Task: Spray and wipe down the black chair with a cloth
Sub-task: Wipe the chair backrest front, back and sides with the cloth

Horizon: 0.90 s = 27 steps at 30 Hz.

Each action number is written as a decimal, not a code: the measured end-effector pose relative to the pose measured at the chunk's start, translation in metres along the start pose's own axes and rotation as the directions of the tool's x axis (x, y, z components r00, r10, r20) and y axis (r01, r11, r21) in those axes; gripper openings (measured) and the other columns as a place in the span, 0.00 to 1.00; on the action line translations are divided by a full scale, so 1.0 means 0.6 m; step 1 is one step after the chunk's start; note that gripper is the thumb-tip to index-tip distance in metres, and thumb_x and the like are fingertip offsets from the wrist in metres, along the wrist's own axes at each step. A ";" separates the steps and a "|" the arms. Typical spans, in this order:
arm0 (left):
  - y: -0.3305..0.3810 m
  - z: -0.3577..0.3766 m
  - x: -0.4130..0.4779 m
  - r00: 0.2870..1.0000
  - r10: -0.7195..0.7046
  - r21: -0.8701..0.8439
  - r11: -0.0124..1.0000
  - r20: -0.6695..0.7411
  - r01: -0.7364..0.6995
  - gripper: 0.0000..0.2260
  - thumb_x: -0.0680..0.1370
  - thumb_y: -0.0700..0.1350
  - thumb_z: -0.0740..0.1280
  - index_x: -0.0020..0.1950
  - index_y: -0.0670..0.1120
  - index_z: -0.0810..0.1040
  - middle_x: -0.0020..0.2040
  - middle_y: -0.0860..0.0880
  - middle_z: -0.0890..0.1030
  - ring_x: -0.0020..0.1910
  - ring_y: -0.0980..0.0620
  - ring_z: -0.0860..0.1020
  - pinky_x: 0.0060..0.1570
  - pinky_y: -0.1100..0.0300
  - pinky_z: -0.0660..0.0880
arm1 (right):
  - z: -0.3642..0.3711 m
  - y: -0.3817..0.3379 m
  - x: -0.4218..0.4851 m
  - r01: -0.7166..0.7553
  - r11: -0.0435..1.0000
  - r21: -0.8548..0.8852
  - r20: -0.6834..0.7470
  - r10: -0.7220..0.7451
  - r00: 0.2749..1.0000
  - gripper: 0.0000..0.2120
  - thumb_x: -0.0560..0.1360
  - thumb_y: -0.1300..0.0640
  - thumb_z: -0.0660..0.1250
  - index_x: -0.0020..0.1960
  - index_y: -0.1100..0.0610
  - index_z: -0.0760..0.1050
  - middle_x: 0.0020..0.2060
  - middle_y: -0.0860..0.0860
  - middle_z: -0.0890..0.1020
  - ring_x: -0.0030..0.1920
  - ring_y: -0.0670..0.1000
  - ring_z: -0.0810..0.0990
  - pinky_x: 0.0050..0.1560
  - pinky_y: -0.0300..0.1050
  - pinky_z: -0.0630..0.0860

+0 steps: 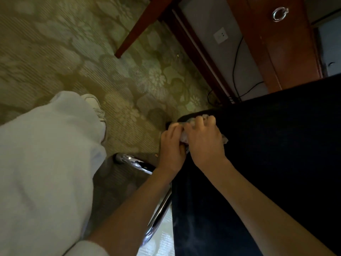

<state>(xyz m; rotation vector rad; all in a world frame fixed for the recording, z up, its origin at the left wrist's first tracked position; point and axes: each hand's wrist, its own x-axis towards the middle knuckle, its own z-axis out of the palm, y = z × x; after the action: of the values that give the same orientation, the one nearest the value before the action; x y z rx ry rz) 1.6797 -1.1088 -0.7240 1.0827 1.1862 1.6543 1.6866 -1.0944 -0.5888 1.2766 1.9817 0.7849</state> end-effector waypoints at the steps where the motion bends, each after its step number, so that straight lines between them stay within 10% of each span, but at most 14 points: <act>1: 0.007 -0.006 -0.026 1.000 -0.005 0.001 1.000 0.021 0.005 0.15 0.73 0.30 0.62 0.56 0.46 0.72 0.53 0.47 0.75 0.48 0.45 0.74 0.47 0.47 0.73 | 0.003 -0.007 -0.030 0.024 1.000 -0.006 0.042 -0.024 0.999 0.11 0.69 0.54 0.70 0.51 0.54 0.77 0.43 0.54 0.78 0.45 0.55 0.76 0.42 0.43 0.74; 8: 0.059 -0.013 -0.258 0.964 -0.198 0.251 0.956 0.178 0.150 0.15 0.73 0.38 0.69 0.59 0.45 0.75 0.60 0.49 0.75 0.59 0.48 0.72 0.63 0.68 0.61 | -0.011 -0.059 -0.266 0.012 0.999 -0.037 0.181 -0.006 0.984 0.12 0.72 0.58 0.68 0.55 0.58 0.74 0.47 0.58 0.76 0.47 0.57 0.75 0.56 0.49 0.72; 15: 0.104 -0.034 -0.405 0.955 -0.085 0.201 0.979 0.283 0.028 0.15 0.76 0.44 0.61 0.62 0.45 0.73 0.62 0.46 0.74 0.61 0.45 0.70 0.65 0.65 0.59 | -0.015 -0.075 -0.427 -0.025 0.998 0.050 0.244 0.012 0.970 0.15 0.68 0.60 0.71 0.53 0.61 0.75 0.48 0.61 0.76 0.46 0.60 0.76 0.59 0.54 0.75; 21: 0.072 -0.018 -0.307 0.986 -0.106 0.159 0.984 0.131 0.085 0.20 0.72 0.36 0.71 0.62 0.46 0.73 0.62 0.48 0.73 0.61 0.48 0.71 0.62 0.58 0.66 | -0.027 -0.053 -0.313 -0.058 0.994 0.098 0.241 0.033 0.970 0.26 0.54 0.54 0.80 0.49 0.59 0.80 0.43 0.59 0.78 0.44 0.59 0.76 0.55 0.51 0.74; 27: 0.024 0.002 -0.035 0.995 -0.002 0.155 0.988 0.098 -0.013 0.17 0.75 0.42 0.59 0.61 0.38 0.75 0.55 0.41 0.75 0.50 0.41 0.75 0.49 0.49 0.72 | -0.027 0.003 -0.074 -0.058 0.997 -0.043 0.075 0.061 0.995 0.12 0.69 0.55 0.65 0.52 0.55 0.78 0.46 0.54 0.78 0.49 0.56 0.77 0.47 0.45 0.74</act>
<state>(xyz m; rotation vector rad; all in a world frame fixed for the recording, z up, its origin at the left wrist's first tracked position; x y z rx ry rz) 1.6855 -1.1316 -0.7136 1.2504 1.2652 1.5145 1.6890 -1.1374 -0.5685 1.3273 1.8658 0.7898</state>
